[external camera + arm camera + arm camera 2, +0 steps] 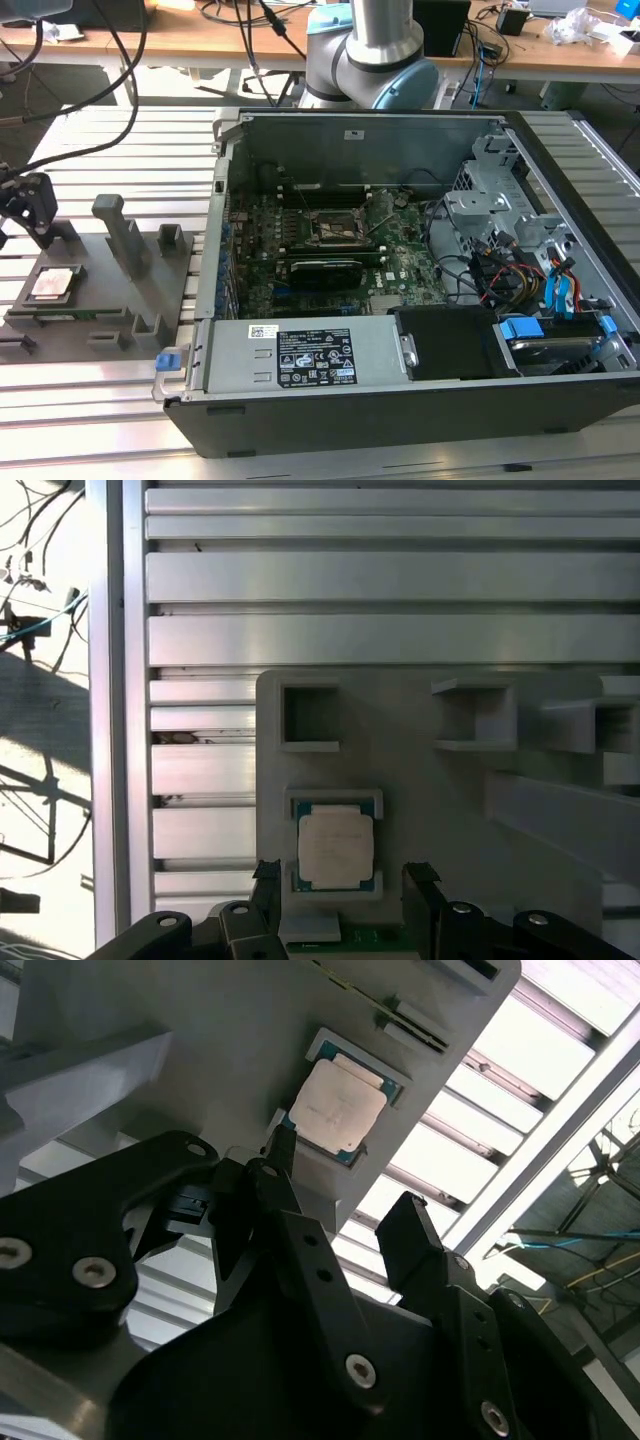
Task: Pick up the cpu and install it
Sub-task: 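Pick up the cpu and move it towards the insertion slot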
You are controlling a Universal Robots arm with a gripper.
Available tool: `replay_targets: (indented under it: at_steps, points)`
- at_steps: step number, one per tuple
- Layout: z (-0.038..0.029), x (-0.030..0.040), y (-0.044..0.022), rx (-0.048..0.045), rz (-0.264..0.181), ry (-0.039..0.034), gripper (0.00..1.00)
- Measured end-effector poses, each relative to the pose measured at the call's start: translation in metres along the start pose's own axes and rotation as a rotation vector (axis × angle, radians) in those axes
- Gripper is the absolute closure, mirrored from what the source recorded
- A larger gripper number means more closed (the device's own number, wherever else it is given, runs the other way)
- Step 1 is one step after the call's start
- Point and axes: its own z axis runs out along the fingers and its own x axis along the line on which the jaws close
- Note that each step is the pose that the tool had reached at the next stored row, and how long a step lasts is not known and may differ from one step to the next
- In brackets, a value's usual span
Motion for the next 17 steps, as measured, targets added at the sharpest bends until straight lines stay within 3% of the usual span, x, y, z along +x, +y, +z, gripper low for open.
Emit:
replay_targets:
  at_steps: [12, 17]
  points:
    - [0.0090, 0.0003, 0.0000, 0.0000, 0.000, 0.0000, 0.40]
    - [0.0185, 0.0005, 0.0001, 0.0000, 0.000, 0.0000, 0.40]
